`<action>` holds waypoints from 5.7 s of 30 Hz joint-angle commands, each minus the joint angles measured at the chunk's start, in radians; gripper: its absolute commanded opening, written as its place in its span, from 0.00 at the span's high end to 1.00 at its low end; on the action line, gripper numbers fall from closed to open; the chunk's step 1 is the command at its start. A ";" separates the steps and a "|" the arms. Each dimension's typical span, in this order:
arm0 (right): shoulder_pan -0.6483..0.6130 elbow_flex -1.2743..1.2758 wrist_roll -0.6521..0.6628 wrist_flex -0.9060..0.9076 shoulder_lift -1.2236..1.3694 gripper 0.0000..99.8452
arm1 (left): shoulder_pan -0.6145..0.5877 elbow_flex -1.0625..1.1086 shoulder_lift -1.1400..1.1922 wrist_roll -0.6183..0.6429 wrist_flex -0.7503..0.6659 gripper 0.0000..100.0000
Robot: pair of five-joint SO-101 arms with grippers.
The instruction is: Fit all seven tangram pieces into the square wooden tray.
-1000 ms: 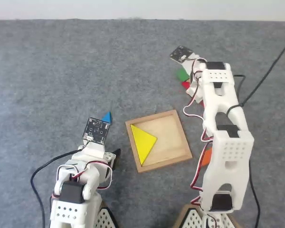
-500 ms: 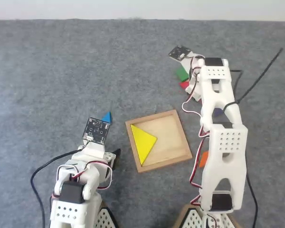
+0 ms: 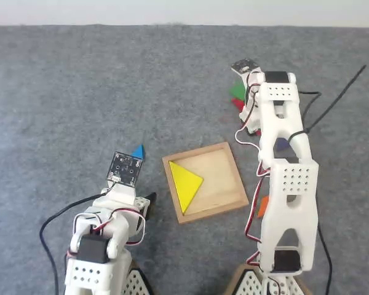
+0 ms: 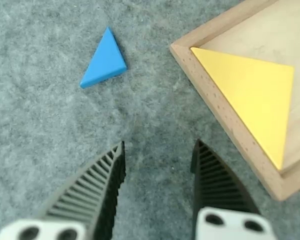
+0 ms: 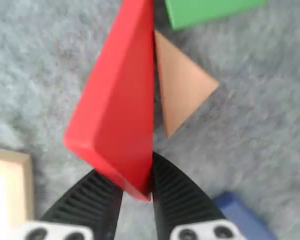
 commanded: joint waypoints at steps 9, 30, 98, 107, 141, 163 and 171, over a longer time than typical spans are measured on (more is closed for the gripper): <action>0.007 -0.341 -0.244 0.283 -0.073 0.99 | 0.005 -0.007 -0.008 -0.002 -0.005 0.79; -0.065 0.687 -0.210 0.007 -1.096 0.95 | 0.005 -0.007 -0.008 -0.002 -0.005 0.79; 0.116 0.252 -0.474 0.266 -0.605 0.95 | 0.005 -0.007 -0.008 -0.002 -0.005 0.79; 0.022 0.683 -0.551 0.062 -0.802 0.88 | 0.005 -0.007 -0.008 -0.002 -0.005 0.79; -0.051 0.939 -1.267 -0.493 -0.653 0.67 | 0.005 -0.007 -0.008 -0.002 -0.005 0.79; 0.044 0.865 -1.000 -0.331 -0.651 0.81 | 0.005 -0.007 -0.008 -0.002 -0.005 0.79; 0.036 0.718 -0.922 -0.223 -0.642 0.66 | 0.005 -0.007 -0.008 -0.002 -0.005 0.79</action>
